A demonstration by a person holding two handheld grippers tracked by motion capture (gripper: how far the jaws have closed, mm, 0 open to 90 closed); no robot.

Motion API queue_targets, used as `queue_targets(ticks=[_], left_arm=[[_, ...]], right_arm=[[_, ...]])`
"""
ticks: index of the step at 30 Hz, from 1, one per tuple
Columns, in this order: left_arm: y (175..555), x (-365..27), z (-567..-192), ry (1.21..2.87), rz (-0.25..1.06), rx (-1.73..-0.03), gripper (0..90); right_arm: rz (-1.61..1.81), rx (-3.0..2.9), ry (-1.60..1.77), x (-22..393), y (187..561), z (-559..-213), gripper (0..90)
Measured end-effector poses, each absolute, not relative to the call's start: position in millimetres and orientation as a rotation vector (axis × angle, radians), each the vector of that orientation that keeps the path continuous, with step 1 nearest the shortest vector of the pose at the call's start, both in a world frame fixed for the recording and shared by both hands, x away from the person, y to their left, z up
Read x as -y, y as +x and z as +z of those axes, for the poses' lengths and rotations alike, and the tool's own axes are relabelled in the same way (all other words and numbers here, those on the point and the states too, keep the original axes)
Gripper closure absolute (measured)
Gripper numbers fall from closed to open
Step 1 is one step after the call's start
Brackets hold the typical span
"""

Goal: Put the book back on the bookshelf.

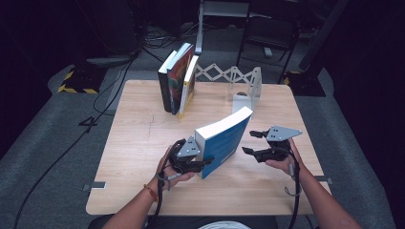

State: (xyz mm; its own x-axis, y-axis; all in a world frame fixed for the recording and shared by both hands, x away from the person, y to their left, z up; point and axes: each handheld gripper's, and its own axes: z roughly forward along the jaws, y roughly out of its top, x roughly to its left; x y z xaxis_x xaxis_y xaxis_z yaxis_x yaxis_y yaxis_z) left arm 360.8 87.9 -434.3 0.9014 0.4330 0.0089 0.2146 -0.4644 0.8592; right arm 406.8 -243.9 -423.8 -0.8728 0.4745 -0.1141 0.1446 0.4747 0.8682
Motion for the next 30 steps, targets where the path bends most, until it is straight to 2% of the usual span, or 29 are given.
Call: queue_targets(ticks=[5,12,15,16,17,19,21,30], left_arm=[[365.3,-109.8,-432.7,2.085,0.198,-0.413,58.7],[368.0,-124.8,-432.7,2.088,0.163,-0.4,57.7],[370.5,-127.0,-433.7,2.036,0.17,-0.425,52.6],[371.1,-126.7,-433.5,2.02,0.167,-0.435,45.1],[371.8,-125.5,-432.7,2.01,0.157,-0.433,44.1],[369.3,-120.7,-429.5,2.009,0.196,-0.421,47.2],[369.4,-118.3,-428.2,1.991,0.177,-0.403,56.2],[376.8,-112.6,-430.0,1.965,0.093,-0.379,58.8]], right_arm=[[1.374,-2.408,0.5,239.0,408.3,-427.7,29.7],[1.376,-2.459,0.471,228.9,411.8,-444.5,29.8],[1.356,-2.494,0.465,224.4,414.7,-453.5,31.9],[1.332,-2.502,0.465,222.3,416.1,-457.2,32.2],[1.319,-2.509,0.47,221.7,417.2,-458.8,32.2],[1.351,-2.518,0.5,222.2,420.3,-462.3,32.2],[1.358,-2.513,0.496,221.8,421.6,-462.5,32.2],[1.411,-2.494,0.458,221.3,427.4,-454.4,33.1]])
